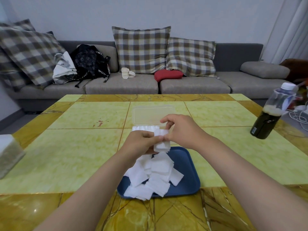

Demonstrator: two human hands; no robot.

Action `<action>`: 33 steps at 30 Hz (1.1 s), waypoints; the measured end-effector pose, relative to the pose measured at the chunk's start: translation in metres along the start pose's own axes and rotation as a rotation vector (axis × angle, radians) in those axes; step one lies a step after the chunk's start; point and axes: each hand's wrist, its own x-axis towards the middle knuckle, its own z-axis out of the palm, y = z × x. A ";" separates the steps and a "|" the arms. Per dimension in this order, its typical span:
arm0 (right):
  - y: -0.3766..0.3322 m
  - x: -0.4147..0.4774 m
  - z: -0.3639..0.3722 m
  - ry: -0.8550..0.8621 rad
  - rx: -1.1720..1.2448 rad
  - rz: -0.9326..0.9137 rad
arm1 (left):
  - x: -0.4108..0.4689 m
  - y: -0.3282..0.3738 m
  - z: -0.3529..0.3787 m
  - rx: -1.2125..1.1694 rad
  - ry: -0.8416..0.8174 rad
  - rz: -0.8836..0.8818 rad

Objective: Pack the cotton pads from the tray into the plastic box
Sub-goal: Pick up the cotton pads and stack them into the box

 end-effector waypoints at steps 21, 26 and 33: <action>0.029 0.001 0.039 -0.461 -0.290 0.161 | 0.013 -0.009 -0.015 -0.007 0.172 0.019; 0.029 -0.001 0.014 -0.285 0.079 0.221 | 0.014 -0.010 -0.016 -0.025 0.217 0.022; 0.010 -0.005 -0.012 -0.134 0.590 0.226 | 0.007 -0.005 -0.014 -0.147 0.160 -0.027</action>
